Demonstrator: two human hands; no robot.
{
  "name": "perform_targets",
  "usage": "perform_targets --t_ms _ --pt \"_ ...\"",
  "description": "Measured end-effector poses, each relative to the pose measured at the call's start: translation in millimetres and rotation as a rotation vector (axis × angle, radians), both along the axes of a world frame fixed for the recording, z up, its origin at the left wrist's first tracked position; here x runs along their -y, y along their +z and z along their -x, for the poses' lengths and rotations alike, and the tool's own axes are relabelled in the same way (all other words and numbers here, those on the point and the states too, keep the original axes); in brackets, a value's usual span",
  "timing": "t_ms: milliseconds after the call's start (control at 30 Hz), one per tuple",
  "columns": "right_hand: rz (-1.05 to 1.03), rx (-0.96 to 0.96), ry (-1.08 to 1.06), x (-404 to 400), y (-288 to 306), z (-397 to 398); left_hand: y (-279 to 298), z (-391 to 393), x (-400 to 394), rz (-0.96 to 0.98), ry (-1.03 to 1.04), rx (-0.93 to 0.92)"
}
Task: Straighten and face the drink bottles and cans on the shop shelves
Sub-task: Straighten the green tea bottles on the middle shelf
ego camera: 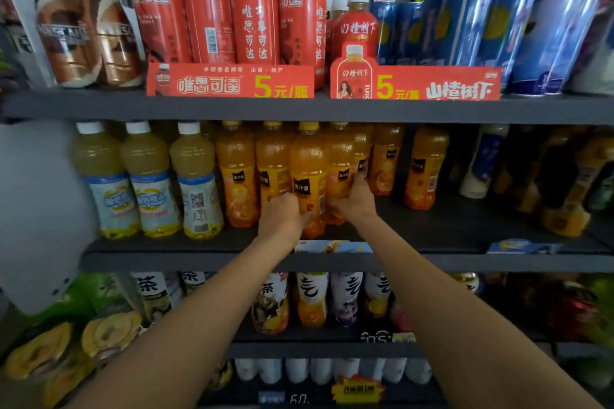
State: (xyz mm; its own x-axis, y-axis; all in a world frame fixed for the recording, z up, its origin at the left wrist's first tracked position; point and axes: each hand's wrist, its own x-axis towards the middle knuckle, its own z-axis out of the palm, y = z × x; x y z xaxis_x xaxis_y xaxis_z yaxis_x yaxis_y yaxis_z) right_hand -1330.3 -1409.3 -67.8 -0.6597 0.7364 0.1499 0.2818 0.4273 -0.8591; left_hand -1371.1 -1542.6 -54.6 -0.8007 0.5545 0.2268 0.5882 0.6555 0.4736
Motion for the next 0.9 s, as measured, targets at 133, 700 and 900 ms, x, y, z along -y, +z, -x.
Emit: perform_targets --t_ms 133,700,900 --pt "-0.074 -0.040 -0.107 -0.2 -2.3 -9.5 -0.6 1.2 -5.7 0.022 -0.027 -0.066" --pt "-0.079 0.105 -0.002 -20.3 19.5 -78.6 13.5 -61.8 -48.4 0.173 -0.172 -0.405" --pt "-0.120 0.097 0.007 -75.1 30.0 -169.2 8.9 -139.7 -109.6 -0.016 -0.252 -0.396"
